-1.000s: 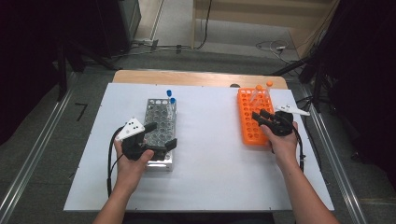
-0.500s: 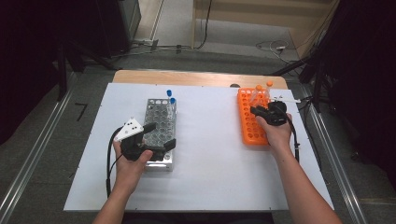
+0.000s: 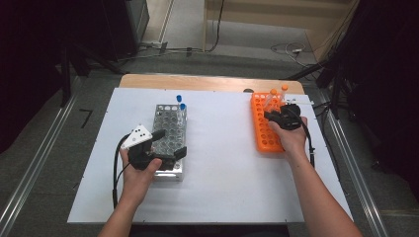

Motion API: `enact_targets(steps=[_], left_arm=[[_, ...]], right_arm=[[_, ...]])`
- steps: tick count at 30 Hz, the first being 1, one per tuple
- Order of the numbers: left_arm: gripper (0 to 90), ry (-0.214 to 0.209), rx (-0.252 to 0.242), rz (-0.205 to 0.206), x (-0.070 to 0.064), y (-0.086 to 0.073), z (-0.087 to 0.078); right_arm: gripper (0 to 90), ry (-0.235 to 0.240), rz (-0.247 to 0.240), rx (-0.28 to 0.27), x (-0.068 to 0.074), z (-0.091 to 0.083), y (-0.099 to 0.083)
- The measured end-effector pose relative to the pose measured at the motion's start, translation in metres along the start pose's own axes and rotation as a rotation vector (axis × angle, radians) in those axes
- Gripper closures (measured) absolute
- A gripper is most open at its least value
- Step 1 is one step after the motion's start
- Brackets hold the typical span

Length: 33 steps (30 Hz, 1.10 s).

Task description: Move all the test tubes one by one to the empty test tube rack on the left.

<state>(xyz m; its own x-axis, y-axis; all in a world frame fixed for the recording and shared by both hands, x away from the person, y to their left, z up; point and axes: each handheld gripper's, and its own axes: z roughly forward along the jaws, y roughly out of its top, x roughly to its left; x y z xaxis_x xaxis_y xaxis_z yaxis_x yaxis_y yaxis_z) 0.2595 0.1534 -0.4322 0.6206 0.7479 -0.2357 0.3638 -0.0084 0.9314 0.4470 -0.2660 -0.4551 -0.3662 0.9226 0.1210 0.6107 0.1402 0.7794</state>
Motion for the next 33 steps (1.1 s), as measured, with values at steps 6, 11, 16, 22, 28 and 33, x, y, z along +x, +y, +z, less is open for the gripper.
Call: enact_targets(steps=[6,11,16,22,28,33], left_arm=[[0.0,-0.004,0.006,0.002,0.000,0.000,0.001],[0.0,-0.004,0.007,0.001,0.000,0.000,0.001],[0.0,-0.001,0.007,-0.001,0.000,0.000,0.001],[0.0,0.003,0.011,0.002,-0.001,0.000,0.002],[0.0,0.002,0.011,0.004,-0.002,0.000,0.003],[0.0,-0.001,0.010,0.014,-0.004,0.002,0.004]], right_arm=[[61.6,0.007,0.008,-0.024,0.003,-0.003,0.004],[61.8,-0.027,-0.011,-0.010,0.004,0.002,0.006],[64.6,-0.016,0.005,-0.011,0.000,0.006,0.007],[73.0,-0.028,-0.011,-0.005,0.001,0.009,0.009],[73.4,-0.029,-0.031,-0.037,0.001,0.004,0.008],[73.4,-0.026,-0.053,-0.112,0.002,-0.013,0.009]])
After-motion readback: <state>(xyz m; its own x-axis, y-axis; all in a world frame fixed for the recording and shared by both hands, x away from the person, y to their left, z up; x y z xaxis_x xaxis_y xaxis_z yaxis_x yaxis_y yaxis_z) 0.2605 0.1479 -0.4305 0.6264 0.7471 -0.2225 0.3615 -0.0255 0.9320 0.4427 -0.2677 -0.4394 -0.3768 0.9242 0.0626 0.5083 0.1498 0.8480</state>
